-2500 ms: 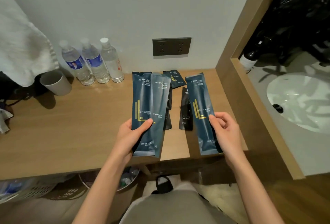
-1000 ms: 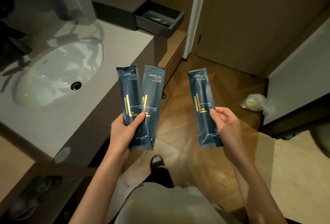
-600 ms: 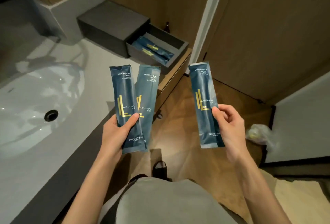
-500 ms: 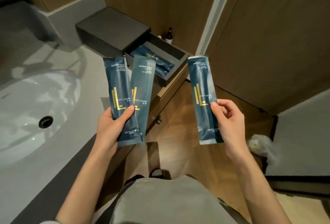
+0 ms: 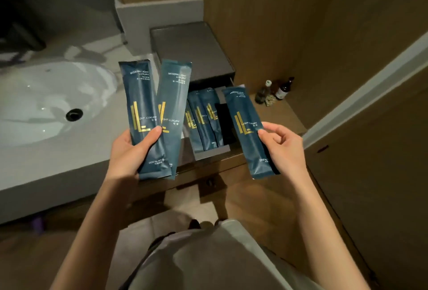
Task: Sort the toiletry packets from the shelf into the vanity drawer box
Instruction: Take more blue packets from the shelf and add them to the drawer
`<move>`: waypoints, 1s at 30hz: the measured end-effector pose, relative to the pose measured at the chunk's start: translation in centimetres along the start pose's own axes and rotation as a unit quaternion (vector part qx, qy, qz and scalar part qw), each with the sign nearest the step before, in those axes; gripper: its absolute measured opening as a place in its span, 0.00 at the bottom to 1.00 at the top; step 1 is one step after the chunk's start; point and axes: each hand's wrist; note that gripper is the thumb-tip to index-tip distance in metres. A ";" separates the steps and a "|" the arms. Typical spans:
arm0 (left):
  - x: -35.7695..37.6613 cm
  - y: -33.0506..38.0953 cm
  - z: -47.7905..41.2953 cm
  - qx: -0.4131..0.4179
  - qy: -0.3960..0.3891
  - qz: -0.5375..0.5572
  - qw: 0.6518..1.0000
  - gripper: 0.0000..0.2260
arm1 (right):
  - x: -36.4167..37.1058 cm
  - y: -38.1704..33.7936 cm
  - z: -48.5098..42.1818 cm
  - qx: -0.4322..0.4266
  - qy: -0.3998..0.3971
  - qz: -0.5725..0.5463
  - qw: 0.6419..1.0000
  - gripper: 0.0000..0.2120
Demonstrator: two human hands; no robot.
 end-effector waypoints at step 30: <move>3.9 -0.5 6.0 0.028 0.125 0.067 0.990 0.06 | 4.5 0.6 -9.5 -0.131 -0.144 0.265 0.944 0.16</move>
Point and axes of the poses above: each hand's wrist, its own z-axis away from the middle knuckle, its own x-axis out of the palm, y = z × x, and after that the axes turned 6 degrees about -x, right-handed
